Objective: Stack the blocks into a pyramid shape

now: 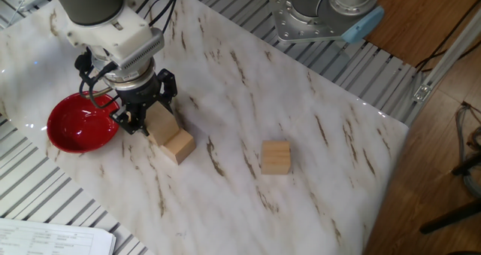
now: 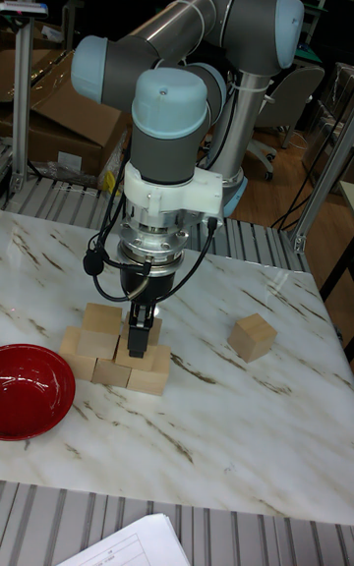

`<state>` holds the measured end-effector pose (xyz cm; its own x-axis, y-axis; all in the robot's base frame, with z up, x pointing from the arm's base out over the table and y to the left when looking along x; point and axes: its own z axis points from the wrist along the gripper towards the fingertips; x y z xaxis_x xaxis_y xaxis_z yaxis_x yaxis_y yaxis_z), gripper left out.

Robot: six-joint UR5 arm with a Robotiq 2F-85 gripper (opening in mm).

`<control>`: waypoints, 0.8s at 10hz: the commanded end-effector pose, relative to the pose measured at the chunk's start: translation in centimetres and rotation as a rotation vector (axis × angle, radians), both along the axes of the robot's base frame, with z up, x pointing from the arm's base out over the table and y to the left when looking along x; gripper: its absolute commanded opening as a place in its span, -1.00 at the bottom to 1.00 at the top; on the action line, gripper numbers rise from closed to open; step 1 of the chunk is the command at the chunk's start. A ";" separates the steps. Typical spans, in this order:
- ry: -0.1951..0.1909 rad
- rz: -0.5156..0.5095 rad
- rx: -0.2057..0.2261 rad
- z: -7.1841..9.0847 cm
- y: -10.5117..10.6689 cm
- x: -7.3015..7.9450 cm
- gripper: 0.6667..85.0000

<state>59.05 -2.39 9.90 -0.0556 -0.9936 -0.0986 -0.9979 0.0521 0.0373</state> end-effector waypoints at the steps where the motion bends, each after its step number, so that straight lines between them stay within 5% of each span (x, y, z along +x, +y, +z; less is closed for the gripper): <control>1: -0.004 -0.010 0.019 0.2 0.4 0.1 -0.97; 4: 0.034 -0.033 0.025 0.5 0.5 -1.1 -0.98; 8: 0.026 -0.028 0.024 0.4 0.4 -0.9 -0.98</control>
<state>58.07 -2.17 10.15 -0.0816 -0.9907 -0.1088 -0.9950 0.0747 0.0662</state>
